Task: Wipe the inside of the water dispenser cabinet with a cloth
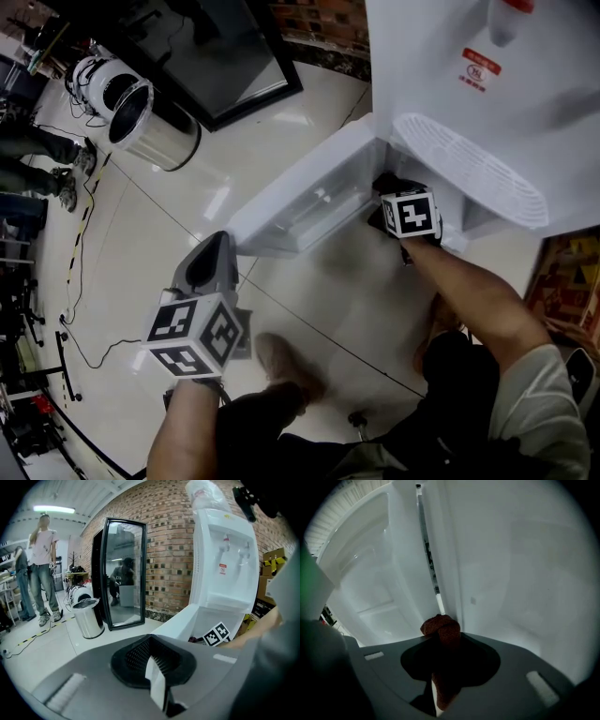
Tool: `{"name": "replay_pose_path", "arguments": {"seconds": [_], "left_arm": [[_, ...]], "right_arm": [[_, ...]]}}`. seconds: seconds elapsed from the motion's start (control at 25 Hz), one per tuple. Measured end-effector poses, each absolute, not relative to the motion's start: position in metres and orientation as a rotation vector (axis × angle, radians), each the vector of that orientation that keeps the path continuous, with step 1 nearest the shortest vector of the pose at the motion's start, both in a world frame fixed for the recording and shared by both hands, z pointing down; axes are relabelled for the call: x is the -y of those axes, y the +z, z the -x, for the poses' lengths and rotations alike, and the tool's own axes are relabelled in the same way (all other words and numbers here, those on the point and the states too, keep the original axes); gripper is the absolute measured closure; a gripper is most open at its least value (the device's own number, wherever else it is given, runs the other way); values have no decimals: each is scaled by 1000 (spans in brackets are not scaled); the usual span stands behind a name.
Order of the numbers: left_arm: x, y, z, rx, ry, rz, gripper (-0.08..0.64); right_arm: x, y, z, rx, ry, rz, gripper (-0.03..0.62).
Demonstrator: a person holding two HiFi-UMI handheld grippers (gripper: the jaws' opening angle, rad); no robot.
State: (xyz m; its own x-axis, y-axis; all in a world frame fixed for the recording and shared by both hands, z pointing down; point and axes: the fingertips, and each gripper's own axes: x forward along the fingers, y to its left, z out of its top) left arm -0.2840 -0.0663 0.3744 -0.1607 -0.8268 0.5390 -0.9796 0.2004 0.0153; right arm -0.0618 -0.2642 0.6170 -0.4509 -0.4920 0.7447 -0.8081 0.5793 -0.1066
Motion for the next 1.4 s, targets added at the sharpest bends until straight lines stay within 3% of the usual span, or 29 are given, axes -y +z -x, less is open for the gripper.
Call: {"name": "replay_pose_path", "arguments": {"seconds": [0.36, 0.84, 1.4], "left_arm": [[68, 375, 286, 2048, 470, -1676, 560], [67, 376, 280, 2038, 449, -1685, 560], [67, 375, 282, 1977, 387, -1708, 560]], "right_arm": [[230, 620, 86, 2168, 579, -875, 482], [44, 624, 206, 2298, 555, 16, 480], [31, 679, 259, 2163, 488, 57, 480]]}}
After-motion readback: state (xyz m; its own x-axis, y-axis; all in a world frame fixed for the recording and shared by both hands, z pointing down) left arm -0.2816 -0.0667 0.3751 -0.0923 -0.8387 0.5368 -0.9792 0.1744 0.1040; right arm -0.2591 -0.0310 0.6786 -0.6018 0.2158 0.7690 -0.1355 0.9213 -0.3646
